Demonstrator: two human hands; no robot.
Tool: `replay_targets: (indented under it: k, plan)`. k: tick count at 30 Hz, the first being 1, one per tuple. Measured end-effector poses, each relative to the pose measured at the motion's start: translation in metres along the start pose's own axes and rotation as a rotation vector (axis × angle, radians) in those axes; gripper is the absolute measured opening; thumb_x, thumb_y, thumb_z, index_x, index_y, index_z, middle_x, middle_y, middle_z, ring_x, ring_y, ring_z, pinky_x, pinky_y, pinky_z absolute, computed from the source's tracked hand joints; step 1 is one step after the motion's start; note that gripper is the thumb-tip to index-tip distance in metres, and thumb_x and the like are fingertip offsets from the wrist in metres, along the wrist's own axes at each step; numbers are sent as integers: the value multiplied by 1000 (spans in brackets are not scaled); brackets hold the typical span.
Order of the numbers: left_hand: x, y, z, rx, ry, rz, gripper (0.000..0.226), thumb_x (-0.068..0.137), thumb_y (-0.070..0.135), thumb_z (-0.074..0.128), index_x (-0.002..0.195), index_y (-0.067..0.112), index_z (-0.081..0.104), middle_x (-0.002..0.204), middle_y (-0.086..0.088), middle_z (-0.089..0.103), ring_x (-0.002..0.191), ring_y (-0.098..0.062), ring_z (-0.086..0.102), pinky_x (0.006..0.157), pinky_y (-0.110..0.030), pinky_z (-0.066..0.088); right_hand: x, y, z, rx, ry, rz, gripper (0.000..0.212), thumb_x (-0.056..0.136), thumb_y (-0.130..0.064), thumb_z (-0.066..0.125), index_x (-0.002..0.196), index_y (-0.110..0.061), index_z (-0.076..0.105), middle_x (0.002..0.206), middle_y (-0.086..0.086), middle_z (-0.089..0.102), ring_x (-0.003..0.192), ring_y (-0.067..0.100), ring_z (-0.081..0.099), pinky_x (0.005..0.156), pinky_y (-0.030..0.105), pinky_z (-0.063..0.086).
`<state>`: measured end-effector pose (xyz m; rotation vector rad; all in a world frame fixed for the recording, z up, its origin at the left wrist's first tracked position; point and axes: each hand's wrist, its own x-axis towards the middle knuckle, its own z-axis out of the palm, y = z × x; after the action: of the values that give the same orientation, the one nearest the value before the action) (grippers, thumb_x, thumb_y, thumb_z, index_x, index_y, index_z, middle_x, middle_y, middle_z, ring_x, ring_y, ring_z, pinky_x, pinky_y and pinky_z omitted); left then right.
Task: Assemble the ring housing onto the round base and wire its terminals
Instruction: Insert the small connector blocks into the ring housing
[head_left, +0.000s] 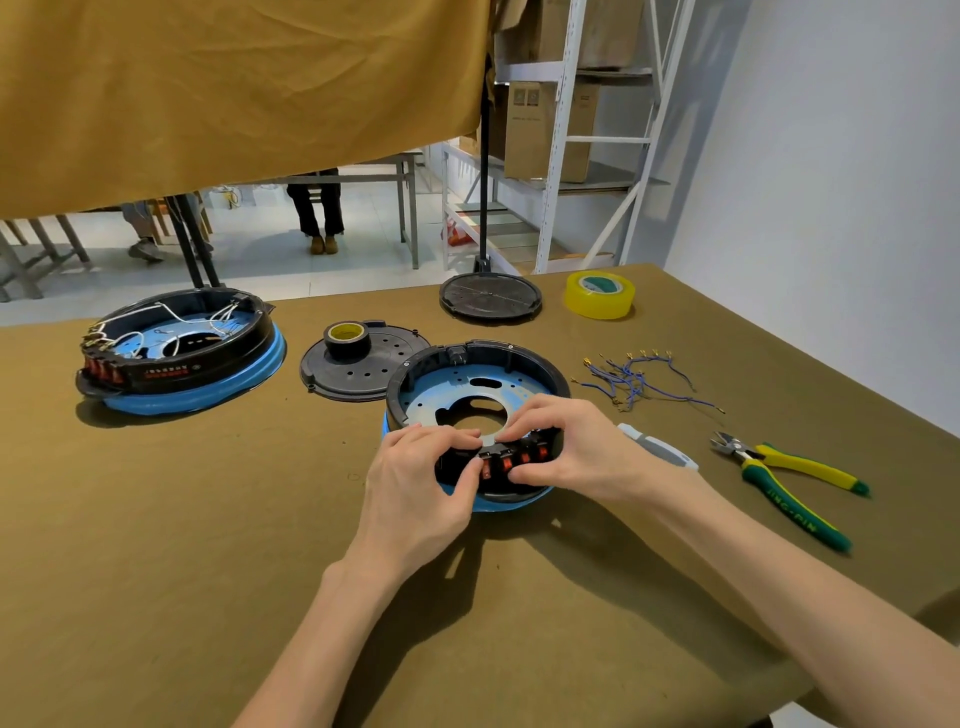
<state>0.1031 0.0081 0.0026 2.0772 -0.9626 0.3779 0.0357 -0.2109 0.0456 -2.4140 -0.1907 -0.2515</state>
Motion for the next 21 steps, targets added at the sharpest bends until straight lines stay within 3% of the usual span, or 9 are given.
replay_targets:
  k: [3,7,10,16,18,20,21]
  plan:
    - [2,-2,-4,-23,-14,9,24,90,24,76,114,22,76,117,13,75,110,2,62,106,-5,26,0,2,3,26,31,-5,28,81,-23,87,108,-22,80,107,-10,69,105,8,65,93,36,55]
    - [3,-6,-9,-62,-29,45,27,90,26,66,115,25,76,119,21,71,114,17,53,105,-4,23,2,4,5,97,50,-6,26,80,-22,88,105,-19,81,103,-3,72,99,14,67,89,45,55]
    - [1,-5,-9,-46,-47,54,32,87,34,66,117,26,74,119,20,71,115,12,54,104,-4,22,4,4,3,145,57,19,21,82,-25,86,102,-21,83,99,-2,72,94,16,67,85,50,55]
    - [1,-4,-3,-13,-26,26,29,87,34,79,114,24,74,116,18,72,111,5,58,106,-3,21,2,5,-2,115,-24,8,26,85,-30,83,110,-26,80,110,-7,68,105,10,64,93,43,54]
    - [2,-3,-3,-13,-24,21,27,88,34,77,114,24,75,116,17,73,111,5,59,105,-4,22,2,9,-8,45,-55,6,31,84,-32,84,114,-31,79,119,-9,66,118,6,59,108,35,47]
    - [3,-4,-4,-19,-19,25,25,89,34,75,112,25,76,116,17,74,109,6,60,104,-5,24,3,14,-13,-2,-45,8,33,83,-32,84,116,-32,78,124,-6,68,127,4,54,122,28,23]
    - [4,-5,-4,-21,-16,27,23,90,33,75,111,25,76,115,17,74,108,9,59,103,-5,25,3,17,-15,-1,-30,2,33,83,-31,84,116,-30,78,122,-6,70,125,3,56,123,24,14]
